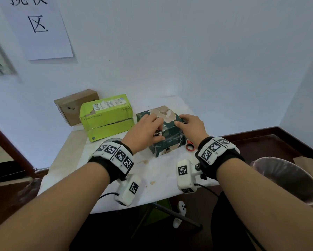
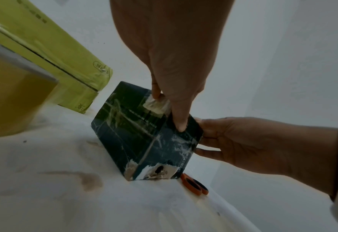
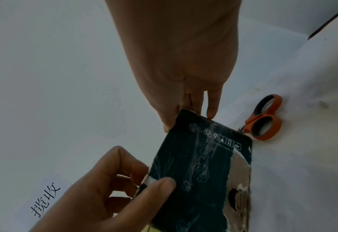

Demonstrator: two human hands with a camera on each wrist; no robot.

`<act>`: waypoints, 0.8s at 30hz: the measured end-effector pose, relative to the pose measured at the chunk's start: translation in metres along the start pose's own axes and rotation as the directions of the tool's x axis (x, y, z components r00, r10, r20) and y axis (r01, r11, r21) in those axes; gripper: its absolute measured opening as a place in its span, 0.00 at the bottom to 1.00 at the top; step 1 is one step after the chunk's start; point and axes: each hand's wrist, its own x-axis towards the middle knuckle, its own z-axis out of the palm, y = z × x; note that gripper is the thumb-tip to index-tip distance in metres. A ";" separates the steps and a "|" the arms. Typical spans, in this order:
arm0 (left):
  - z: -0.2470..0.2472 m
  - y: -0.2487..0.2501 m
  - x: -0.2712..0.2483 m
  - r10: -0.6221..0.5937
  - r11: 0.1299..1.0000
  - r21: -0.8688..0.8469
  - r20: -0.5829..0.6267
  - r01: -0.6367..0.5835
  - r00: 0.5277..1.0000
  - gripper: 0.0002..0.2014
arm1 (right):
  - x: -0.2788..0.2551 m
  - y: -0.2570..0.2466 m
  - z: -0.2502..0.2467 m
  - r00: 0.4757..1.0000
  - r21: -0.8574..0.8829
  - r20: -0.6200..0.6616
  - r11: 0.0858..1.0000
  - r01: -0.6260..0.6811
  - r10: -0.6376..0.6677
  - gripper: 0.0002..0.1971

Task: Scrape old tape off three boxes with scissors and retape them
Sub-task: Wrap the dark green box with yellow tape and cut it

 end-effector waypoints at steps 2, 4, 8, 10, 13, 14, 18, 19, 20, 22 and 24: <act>-0.001 -0.001 0.002 -0.010 1.000 0.016 0.019 0.010 1.000 0.16 | -0.001 0.000 -0.001 1.000 0.020 -0.003 1.000 -0.005 0.005 0.24; -0.001 -0.003 0.004 -0.029 0.999 0.042 0.045 0.028 0.999 0.21 | -0.001 0.000 -0.002 1.000 0.044 0.000 0.999 -0.011 0.011 0.24; 0.004 -0.004 0.003 0.022 0.980 0.194 0.097 -0.040 0.995 0.27 | -0.001 -0.001 -0.003 1.000 0.069 0.004 0.997 -0.019 0.019 0.23; 0.005 -0.002 0.002 0.012 0.972 0.234 0.101 -0.036 0.995 0.27 | -0.003 -0.001 -0.004 1.000 0.069 0.011 0.997 -0.020 0.019 0.23; 0.002 0.002 0.002 -0.020 0.975 0.221 0.078 0.002 0.997 0.24 | -0.005 -0.003 -0.005 0.999 0.066 0.026 0.997 -0.027 0.025 0.24; 0.002 0.003 0.002 -0.023 0.977 0.212 0.076 0.006 0.997 0.24 | -0.006 -0.005 -0.007 0.999 0.059 0.037 0.998 -0.025 0.023 0.24; -0.006 0.002 0.005 -0.074 0.992 0.103 0.060 0.068 0.995 0.21 | -0.006 -0.013 -0.020 0.988 0.032 0.152 0.999 -0.020 0.015 0.26; -0.011 0.000 0.007 -0.112 0.992 0.066 0.047 0.109 0.993 0.21 | -0.006 -0.016 -0.023 0.986 0.057 0.167 0.998 -0.037 0.027 0.27; -0.014 -0.005 0.010 -0.161 0.987 0.023 0.033 0.161 0.986 0.20 | -0.004 -0.018 -0.025 0.985 0.094 0.169 0.994 -0.064 0.047 0.29; -0.025 -0.014 0.015 -0.300 0.945 -0.141 -0.021 0.294 0.954 0.18 | -0.001 -0.023 -0.028 0.980 0.159 0.170 0.979 -0.127 0.100 0.32; -0.037 -0.021 0.018 -0.484 0.794 -0.464 -0.091 0.393 0.870 0.11 | 0.002 -0.031 -0.030 0.973 0.198 0.184 0.964 -0.177 0.140 0.35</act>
